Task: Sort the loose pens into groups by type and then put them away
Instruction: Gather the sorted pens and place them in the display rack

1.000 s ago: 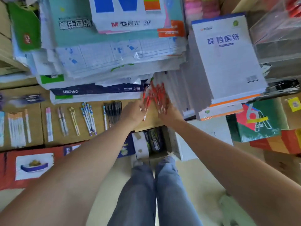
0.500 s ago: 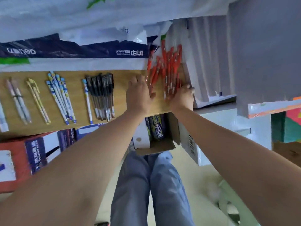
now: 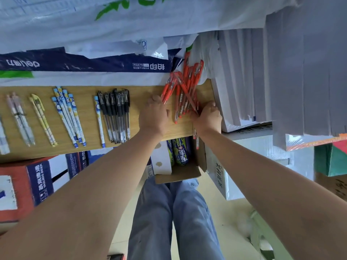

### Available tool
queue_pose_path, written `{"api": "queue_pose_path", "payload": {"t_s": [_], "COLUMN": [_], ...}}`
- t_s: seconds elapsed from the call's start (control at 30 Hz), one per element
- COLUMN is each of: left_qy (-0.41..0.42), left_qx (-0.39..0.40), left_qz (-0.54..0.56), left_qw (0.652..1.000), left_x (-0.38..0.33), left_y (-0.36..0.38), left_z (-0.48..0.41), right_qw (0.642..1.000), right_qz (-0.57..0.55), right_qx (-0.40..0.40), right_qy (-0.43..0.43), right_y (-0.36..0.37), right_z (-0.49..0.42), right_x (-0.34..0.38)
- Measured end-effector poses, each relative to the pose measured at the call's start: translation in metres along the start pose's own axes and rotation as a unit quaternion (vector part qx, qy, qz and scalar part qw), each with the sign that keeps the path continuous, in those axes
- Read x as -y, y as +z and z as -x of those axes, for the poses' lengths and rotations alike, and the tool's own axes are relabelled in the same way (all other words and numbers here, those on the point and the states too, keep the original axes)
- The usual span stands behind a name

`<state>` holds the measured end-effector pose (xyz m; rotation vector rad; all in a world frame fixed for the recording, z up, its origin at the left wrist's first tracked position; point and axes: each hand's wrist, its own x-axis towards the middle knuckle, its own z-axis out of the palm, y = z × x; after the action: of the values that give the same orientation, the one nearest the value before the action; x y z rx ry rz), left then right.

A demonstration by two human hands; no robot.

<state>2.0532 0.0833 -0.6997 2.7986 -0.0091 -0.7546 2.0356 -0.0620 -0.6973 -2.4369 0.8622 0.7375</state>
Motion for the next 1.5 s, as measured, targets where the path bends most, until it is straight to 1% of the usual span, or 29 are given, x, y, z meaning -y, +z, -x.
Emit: {"api": "queue_pose_path", "payload": {"t_s": [0.13,0.2,0.3,0.33,0.47,0.53,0.6,0.67,0.73,0.8,0.87,0.9,0.97,1.03,1.07,1.13,1.2,1.27,1.37,1.5], "left_qy": [-0.031,-0.039,-0.048,-0.053,-0.066,-0.064,-0.06,-0.065,-0.072,-0.077,-0.082,-0.084,-0.084,-0.075,-0.07,-0.067,-0.069,-0.073,-0.093,-0.103], "left_qx": [-0.004,0.001,0.02,0.026,0.053,0.077,0.094,0.105,0.114,0.115,0.112,0.113,0.12,0.125,0.126,0.126,0.131,0.143,0.158,0.161], "left_qz": [0.07,0.103,0.137,0.147,0.161,0.175,0.192,0.223,0.26,0.288,0.301,0.305,0.312,0.312,0.31,0.309,0.32,0.356,0.43,0.46], "left_qw": [0.997,0.994,0.989,0.987,0.983,0.98,0.975,0.967,0.956,0.948,0.943,0.942,0.939,0.939,0.94,0.94,0.936,0.921,0.884,0.867], "left_x": [0.0,0.002,0.005,0.007,0.008,0.007,0.007,0.008,0.009,0.011,0.012,0.012,0.011,0.011,0.011,0.012,0.013,0.016,0.02,0.02], "left_y": [0.0,0.0,-0.001,-0.001,-0.003,-0.003,-0.001,0.001,0.005,0.007,0.007,0.007,0.007,0.006,0.006,0.007,0.01,0.015,0.019,0.015], "left_z": [0.003,0.006,0.012,0.014,0.023,0.027,0.029,0.03,0.03,0.032,0.033,0.034,0.036,0.037,0.038,0.038,0.037,0.035,0.032,0.034], "right_qw": [1.0,0.999,0.993,0.991,0.99,0.992,0.993,0.992,0.991,0.992,0.996,0.997,0.996,0.993,0.99,0.988,0.992,0.995,0.996,0.996], "right_qz": [-0.004,-0.003,0.035,0.043,0.038,0.028,0.046,0.054,0.029,-0.014,-0.053,-0.054,-0.013,0.009,0.004,0.002,0.009,0.033,0.072,0.084], "right_qx": [-0.002,-0.008,-0.02,-0.019,-0.014,-0.017,-0.019,-0.02,-0.028,-0.026,0.006,0.03,0.08,0.116,0.128,0.122,0.089,0.06,0.045,0.034], "right_qy": [-0.015,-0.047,-0.115,-0.127,-0.134,-0.125,-0.11,-0.116,-0.128,-0.119,-0.075,-0.051,-0.02,0.029,0.058,0.092,0.093,0.069,0.022,-0.007], "right_y": [-0.003,-0.006,-0.01,-0.011,-0.011,-0.009,-0.005,0.0,0.0,-0.004,-0.009,-0.009,-0.01,-0.009,-0.008,-0.005,-0.001,0.001,0.001,-0.002], "right_z": [0.001,0.005,0.008,0.008,0.01,0.011,0.008,0.004,0.005,0.011,0.019,0.022,0.025,0.022,0.02,0.015,0.009,0.005,0.002,0.005], "right_x": [-0.001,-0.005,-0.013,-0.014,-0.011,-0.007,-0.005,-0.005,-0.005,-0.007,-0.01,-0.011,-0.01,-0.003,0.0,0.003,0.002,-0.003,-0.006,-0.01]}}
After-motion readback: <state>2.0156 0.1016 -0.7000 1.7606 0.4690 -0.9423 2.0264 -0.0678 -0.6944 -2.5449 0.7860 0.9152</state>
